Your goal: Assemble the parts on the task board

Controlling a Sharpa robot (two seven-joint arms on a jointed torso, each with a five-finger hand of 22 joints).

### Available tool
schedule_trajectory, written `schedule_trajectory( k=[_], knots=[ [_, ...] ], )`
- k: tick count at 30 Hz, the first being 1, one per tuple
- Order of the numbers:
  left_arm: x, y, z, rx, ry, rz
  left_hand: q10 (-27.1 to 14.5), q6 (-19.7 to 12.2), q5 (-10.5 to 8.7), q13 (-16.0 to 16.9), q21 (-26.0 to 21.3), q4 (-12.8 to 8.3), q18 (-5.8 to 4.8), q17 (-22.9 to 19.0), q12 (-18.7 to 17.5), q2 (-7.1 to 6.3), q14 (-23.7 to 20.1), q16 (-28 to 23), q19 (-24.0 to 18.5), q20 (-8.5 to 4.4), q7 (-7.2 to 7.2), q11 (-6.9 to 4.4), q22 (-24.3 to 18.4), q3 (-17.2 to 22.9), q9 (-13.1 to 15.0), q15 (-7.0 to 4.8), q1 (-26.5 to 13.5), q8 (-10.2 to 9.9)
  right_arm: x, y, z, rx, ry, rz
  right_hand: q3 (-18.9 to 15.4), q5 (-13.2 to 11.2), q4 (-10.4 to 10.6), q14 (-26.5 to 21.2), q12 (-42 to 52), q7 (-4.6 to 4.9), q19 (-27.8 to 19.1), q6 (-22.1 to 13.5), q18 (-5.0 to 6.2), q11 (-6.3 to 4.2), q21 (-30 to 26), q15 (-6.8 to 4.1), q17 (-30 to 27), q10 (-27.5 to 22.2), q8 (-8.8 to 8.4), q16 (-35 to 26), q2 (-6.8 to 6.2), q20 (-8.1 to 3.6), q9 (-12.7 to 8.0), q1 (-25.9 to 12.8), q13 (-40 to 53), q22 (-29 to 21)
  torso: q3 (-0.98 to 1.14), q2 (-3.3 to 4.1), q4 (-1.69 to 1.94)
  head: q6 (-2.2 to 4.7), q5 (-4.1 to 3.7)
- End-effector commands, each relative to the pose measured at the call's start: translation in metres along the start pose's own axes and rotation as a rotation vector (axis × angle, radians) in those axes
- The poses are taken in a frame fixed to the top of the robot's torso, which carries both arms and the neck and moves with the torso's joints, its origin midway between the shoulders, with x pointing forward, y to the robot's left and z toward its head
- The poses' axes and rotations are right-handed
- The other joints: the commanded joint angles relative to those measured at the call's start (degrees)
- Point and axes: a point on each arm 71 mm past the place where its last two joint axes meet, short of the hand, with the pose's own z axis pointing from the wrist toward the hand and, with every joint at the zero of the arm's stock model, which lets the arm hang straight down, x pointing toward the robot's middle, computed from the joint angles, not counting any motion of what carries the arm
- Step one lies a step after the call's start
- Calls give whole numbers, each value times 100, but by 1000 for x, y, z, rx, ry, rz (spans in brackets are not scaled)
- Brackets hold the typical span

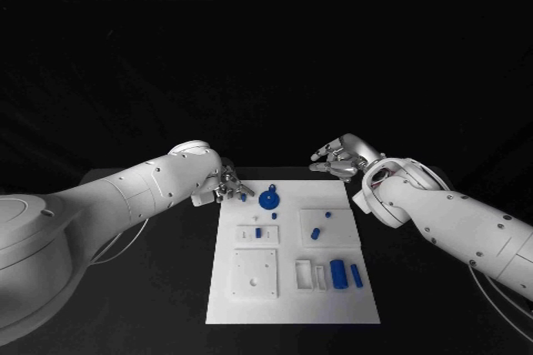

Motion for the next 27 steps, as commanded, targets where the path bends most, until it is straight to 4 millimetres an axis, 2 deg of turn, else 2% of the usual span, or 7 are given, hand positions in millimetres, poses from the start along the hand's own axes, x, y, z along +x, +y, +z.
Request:
schedule_trajectory(
  k=[1,6,11,15,19,21,27],
  knots=[
    [2,-1,2,8,-1,19,6,-45,56,-5,26,28,81,14,27,10,18,27,13,5,-30,24,114,6,37,4,-52,75,1,2,0,-7,7,1,17,40,17,34,-14,-11,42,-25,33,-17,-19,-16,6,34,-4,-2,-19,-33,-5,-42,-2,657,-4,10,-24,8,20],
    [2,2,3,1,-4,19,11,-8,134,-6,31,-1,79,26,26,58,24,35,9,3,-47,18,114,38,84,-2,-15,138,0,2,1,-6,7,0,17,40,17,34,-14,-11,42,-25,33,-17,-19,-16,6,34,-4,-2,-19,-33,-5,-42,-2,657,-1,8,-9,4,4],
    [3,3,3,8,14,11,19,17,243,-13,39,-124,63,33,17,149,21,38,-3,-11,-77,4,114,35,306,-15,25,233,1,2,1,-6,7,0,17,40,17,34,-14,-11,42,-25,33,-17,-19,-16,6,34,-4,-2,-19,-33,-5,-42,-2,657,-2,8,0,5,-8],
    [5,2,3,14,23,2,19,18,309,-14,43,-271,54,34,14,299,13,38,-16,-17,-107,-6,114,83,555,-23,143,299,1,2,1,-6,8,1,17,40,17,34,-14,-11,42,-25,33,-17,-19,-16,6,34,-4,-2,-19,-33,-5,-42,-2,657,-9,10,-2,4,-5],
    [4,3,3,16,23,-4,1,-48,320,-27,34,-369,37,-13,-11,519,-17,5,-29,-33,-155,-29,111,162,986,-41,314,463,1,2,1,-5,8,1,17,40,17,34,-14,-11,42,-25,33,-17,-19,-16,6,34,-4,-2,-19,-33,-5,-42,-2,657,-5,8,-8,11,-3],
    [4,4,3,14,24,-5,-32,-128,318,-25,18,-406,24,-49,-15,590,-45,-15,-38,-40,-186,-48,111,179,1245,-47,387,649,1,2,2,-4,9,1,17,40,17,34,-14,-11,42,-25,33,-17,-19,-16,6,34,-4,-2,-19,-33,-5,-42,-2,657,-6,10,-9,10,-4],
    [4,5,3,11,30,-5,-68,-236,369,-28,-14,-554,1,-99,-9,714,-83,-31,-53,-54,-235,-72,112,277,1623,-60,588,904,2,2,2,-3,10,1,17,40,17,34,-14,-11,42,-25,33,-17,-19,-16,6,34,-4,-2,-19,-33,-5,-42,-2,657,-7,15,-2,6,-9]
  ],
)
